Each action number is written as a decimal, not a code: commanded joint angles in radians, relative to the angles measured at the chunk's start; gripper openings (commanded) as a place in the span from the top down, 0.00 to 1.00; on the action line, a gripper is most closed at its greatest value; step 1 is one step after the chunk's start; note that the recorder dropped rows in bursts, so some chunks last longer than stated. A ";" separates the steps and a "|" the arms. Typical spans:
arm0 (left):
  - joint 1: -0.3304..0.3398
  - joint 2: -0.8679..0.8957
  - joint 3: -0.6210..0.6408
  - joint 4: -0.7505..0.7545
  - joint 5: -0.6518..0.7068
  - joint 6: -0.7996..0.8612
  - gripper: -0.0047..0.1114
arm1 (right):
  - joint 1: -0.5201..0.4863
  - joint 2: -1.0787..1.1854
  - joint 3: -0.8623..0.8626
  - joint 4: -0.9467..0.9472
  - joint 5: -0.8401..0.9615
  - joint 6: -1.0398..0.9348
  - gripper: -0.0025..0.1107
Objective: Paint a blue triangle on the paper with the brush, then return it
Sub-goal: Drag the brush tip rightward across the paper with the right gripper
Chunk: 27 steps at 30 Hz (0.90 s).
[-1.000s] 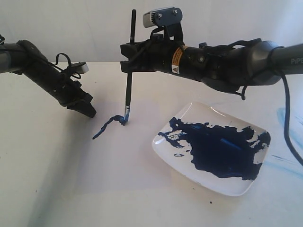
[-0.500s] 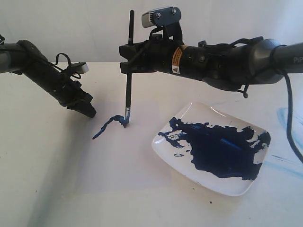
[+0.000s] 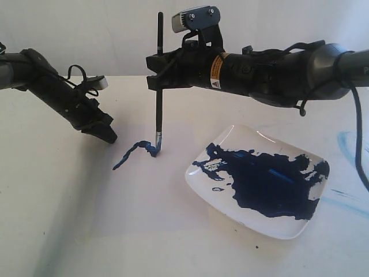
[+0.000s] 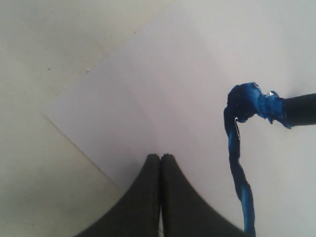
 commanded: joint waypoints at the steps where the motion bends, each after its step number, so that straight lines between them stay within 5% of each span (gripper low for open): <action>1: -0.002 0.004 -0.005 -0.011 0.024 -0.001 0.96 | -0.001 -0.013 0.009 -0.032 0.008 0.041 0.98; 27: -0.002 0.004 -0.005 -0.011 0.030 -0.001 0.96 | -0.001 -0.054 0.025 -0.171 0.026 0.142 0.98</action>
